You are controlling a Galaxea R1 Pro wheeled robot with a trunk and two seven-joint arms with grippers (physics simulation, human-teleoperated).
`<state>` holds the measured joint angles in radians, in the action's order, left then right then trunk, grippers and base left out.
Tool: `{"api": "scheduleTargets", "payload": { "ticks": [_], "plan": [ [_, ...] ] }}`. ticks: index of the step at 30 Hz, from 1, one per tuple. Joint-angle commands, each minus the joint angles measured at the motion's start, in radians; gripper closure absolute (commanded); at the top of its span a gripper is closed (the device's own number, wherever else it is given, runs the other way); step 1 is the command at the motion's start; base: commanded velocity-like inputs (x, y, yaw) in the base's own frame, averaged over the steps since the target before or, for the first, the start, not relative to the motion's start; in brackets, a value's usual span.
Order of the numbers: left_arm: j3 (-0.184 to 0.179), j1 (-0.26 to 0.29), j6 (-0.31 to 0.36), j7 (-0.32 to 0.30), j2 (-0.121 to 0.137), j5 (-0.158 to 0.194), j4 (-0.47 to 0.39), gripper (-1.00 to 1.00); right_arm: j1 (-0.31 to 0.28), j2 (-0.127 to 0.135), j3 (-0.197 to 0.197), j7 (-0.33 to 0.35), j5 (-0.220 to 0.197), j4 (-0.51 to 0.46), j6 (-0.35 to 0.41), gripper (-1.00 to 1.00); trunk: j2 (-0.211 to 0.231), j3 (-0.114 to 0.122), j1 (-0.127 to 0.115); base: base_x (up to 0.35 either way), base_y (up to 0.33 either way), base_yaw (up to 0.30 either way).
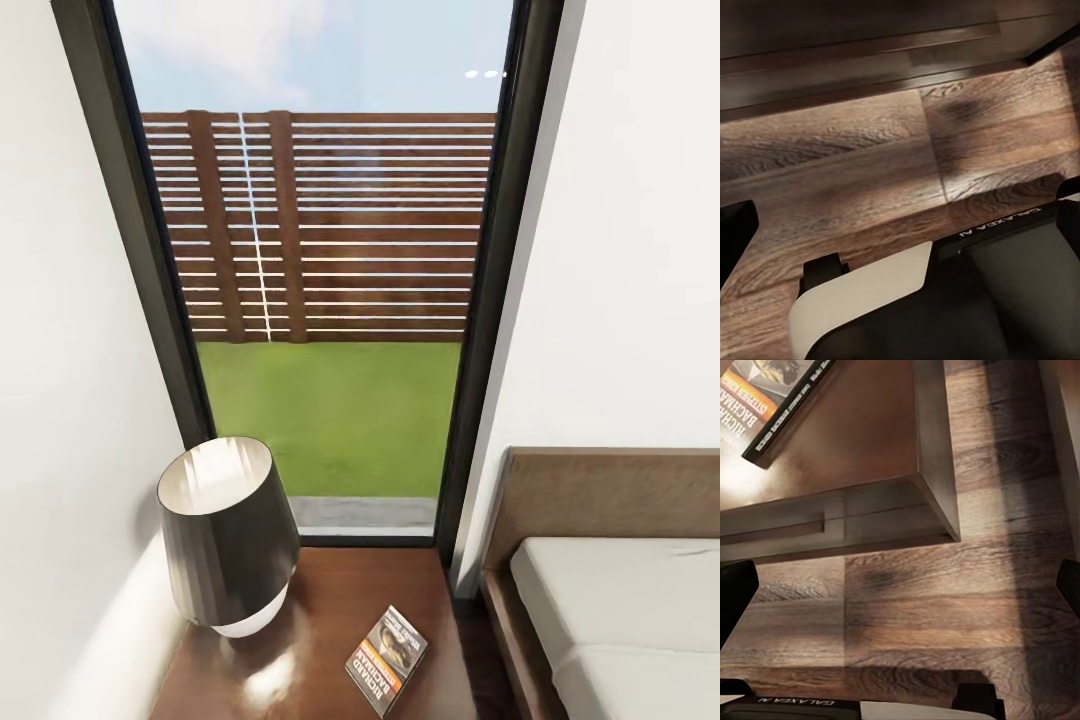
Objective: In the bedroom, move the book from the bed onto either nightstand, and place the two sandals side by side next to the bed.
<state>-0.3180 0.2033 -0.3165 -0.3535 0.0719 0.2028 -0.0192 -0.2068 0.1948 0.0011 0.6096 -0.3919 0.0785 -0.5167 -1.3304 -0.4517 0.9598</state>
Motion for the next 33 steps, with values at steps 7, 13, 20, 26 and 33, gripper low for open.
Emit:
{"api": "scheduleTargets", "payload": {
  "ticks": [7,13,20,26,33],
  "plan": [
    [-0.007,0.001,-0.003,-0.004,0.000,0.013,0.001,-1.00,-0.002,0.001,0.000,0.009,-0.010,0.004,-0.003,-1.00,-0.001,-0.001,0.000,0.000,0.000,0.000],
    [-0.005,0.001,-0.004,-0.003,0.000,0.018,0.001,-1.00,-0.002,0.000,0.000,0.009,-0.009,0.003,-0.003,-1.00,-0.001,-0.001,0.000,0.000,0.000,0.000],
    [-0.004,0.001,-0.004,-0.003,0.000,0.018,-0.001,-1.00,-0.002,-0.057,0.001,0.010,-0.009,0.003,-0.003,-1.00,-0.001,-0.001,0.000,0.000,0.000,0.000],
    [-0.004,0.001,-0.004,-0.004,-0.005,0.017,0.000,-1.00,-0.002,-0.065,0.000,0.010,-0.010,0.003,-0.003,-1.00,-0.001,-0.001,0.000,0.000,0.000,0.000],
    [-0.004,0.001,-0.004,-0.004,-0.006,0.015,-0.001,-1.00,-0.002,-0.066,0.000,0.010,-0.009,0.003,-0.003,-1.00,-0.001,-0.001,0.000,0.000,0.000,0.000]
  ]
}}
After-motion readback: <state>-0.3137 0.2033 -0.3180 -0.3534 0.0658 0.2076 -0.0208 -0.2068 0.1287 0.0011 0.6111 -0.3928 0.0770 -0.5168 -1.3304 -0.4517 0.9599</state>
